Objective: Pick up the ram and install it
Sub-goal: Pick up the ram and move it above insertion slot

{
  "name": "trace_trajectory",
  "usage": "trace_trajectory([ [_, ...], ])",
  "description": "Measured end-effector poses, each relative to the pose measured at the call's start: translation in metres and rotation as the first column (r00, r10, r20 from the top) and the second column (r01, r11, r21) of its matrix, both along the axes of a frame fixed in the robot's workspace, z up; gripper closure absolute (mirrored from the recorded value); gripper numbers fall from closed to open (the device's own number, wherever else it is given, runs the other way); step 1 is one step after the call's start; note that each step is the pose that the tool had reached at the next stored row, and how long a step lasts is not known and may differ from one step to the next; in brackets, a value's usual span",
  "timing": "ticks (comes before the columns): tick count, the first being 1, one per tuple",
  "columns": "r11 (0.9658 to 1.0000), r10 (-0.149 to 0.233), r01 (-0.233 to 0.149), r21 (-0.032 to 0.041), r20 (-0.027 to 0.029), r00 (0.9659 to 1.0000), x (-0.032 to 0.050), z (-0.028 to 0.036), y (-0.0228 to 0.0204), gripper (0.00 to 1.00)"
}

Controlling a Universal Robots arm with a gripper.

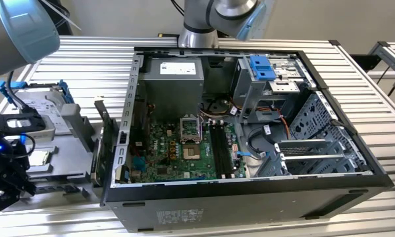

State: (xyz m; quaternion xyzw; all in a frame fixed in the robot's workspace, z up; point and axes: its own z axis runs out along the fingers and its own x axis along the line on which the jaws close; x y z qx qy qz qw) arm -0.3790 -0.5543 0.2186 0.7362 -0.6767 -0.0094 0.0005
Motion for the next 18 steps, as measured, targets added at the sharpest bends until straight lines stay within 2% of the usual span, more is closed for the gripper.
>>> trace_trajectory([
  [6, 1.0, -0.001, 0.001, 0.0002, 0.0003, 1.0, 0.0, 0.0099, 0.0, 1.0],
  [18, 1.0, -0.002, 0.002, 0.0003, 0.0004, 1.0, 0.0, 0.034, 0.0, 1.0],
])
